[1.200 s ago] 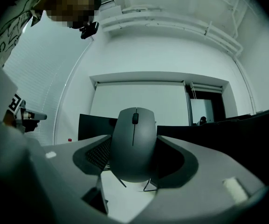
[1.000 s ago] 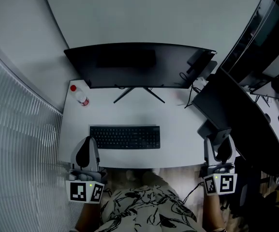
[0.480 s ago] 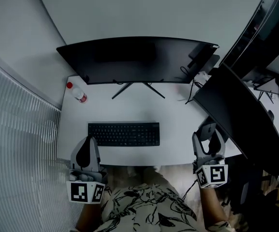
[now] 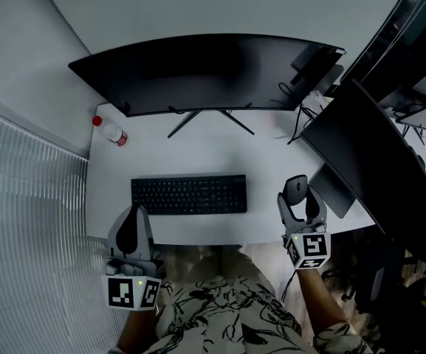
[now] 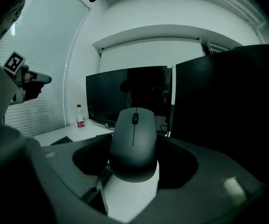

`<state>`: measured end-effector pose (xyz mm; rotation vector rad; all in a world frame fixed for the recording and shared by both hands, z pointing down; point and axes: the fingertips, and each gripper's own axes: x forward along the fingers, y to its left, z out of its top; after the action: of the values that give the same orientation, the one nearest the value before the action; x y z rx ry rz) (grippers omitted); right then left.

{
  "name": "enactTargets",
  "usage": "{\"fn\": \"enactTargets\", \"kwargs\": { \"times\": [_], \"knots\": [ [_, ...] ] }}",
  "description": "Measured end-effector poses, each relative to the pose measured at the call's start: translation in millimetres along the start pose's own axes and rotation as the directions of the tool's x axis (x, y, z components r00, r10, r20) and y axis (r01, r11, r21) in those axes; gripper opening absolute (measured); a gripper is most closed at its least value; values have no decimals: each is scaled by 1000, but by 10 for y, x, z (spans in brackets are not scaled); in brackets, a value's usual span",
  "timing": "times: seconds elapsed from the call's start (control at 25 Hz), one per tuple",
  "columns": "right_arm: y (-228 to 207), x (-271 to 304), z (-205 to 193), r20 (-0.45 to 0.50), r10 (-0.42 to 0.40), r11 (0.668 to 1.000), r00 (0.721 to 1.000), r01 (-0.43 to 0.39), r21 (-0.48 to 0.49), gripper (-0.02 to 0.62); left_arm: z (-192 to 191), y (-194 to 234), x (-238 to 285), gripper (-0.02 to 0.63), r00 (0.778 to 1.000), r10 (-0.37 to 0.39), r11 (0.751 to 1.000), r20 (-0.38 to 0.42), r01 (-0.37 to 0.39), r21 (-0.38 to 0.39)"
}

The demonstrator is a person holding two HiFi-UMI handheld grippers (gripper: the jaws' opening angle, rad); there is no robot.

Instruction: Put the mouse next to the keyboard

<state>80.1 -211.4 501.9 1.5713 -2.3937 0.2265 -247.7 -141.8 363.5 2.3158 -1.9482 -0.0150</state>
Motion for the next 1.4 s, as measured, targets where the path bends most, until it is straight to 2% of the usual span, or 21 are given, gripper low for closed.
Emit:
{"fn": "enactTargets", "kwargs": {
  "times": [0.28, 0.48, 0.64, 1.12, 1.4],
  "knots": [
    [110, 326, -582, -129, 21, 1000, 991, -19, 16, 304, -184, 33, 35, -3, 999, 1, 1000, -41, -1, -10],
    [171, 521, -961, -233, 28, 999, 972, -22, 28, 304, -295, 77, 89, -3, 998, 4, 1000, -67, -5, -15],
    [191, 679, -1177, -276, 15, 1000, 961, -7, 30, 304, -372, 110, 138, -3, 996, 6, 1000, -86, -8, -23],
    [305, 906, -1818, -462, 29, 998, 886, 4, 69, 304, -568, 173, 182, -3, 991, 21, 999, -130, -26, -35],
    [316, 960, -2033, -529, 27, 996, 848, 19, 82, 304, -675, 172, 193, -3, 988, 24, 999, -152, -31, -43]
  ]
}}
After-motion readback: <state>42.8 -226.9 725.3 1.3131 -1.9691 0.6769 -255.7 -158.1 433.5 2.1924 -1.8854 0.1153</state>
